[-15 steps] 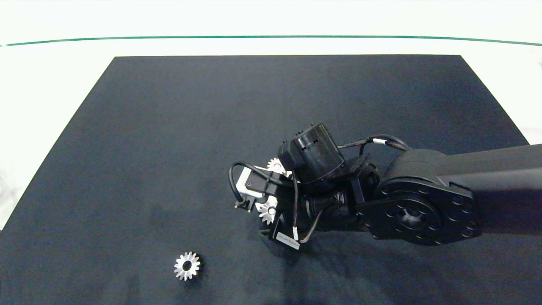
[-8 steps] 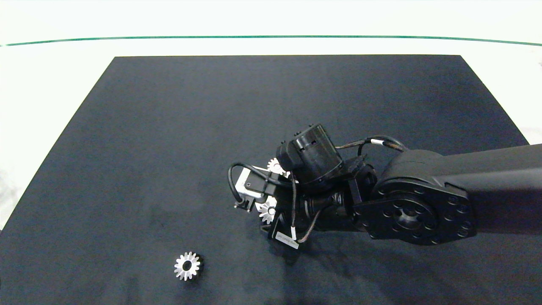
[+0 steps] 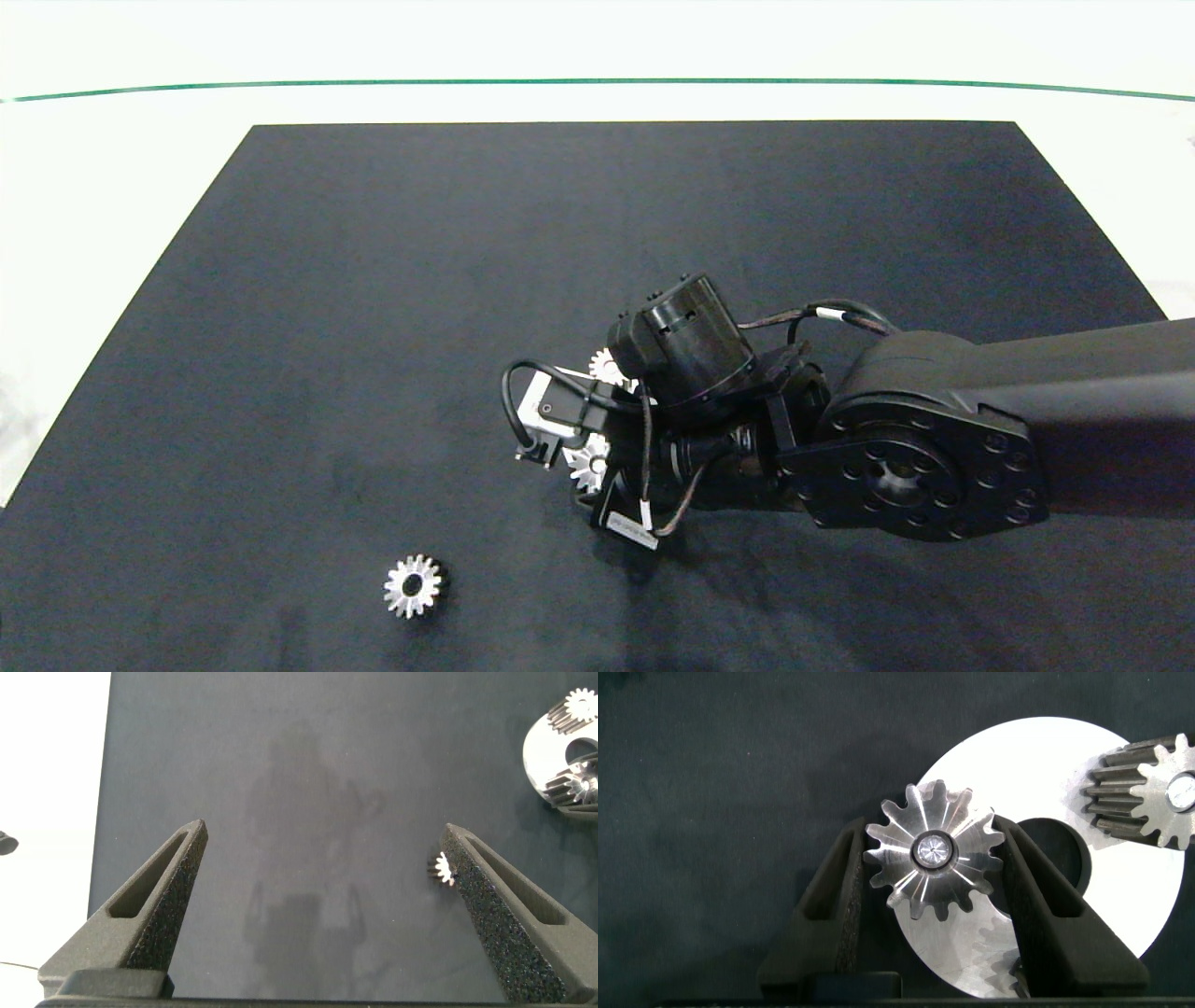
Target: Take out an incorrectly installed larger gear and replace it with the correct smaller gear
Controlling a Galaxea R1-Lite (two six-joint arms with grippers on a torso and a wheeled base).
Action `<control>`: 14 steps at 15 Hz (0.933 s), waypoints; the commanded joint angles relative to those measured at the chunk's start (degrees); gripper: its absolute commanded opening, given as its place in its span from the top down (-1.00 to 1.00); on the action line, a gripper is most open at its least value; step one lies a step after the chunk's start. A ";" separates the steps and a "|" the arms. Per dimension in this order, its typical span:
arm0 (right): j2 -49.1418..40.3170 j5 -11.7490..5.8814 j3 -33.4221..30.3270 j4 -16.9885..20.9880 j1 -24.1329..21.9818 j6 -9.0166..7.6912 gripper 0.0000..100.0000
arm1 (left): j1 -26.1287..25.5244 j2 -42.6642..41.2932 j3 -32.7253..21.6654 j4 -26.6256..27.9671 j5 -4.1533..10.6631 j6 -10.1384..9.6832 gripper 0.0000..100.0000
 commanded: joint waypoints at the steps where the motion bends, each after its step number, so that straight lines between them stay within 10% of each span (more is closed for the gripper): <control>1: 0.16 -0.03 0.02 0.09 0.02 -0.45 0.29 | 0.06 -0.02 0.00 0.14 0.04 -0.05 -1.00; 14: -0.89 0.67 0.90 0.09 -0.68 0.08 0.44 | 0.06 -0.11 0.00 0.14 0.04 -0.05 -1.00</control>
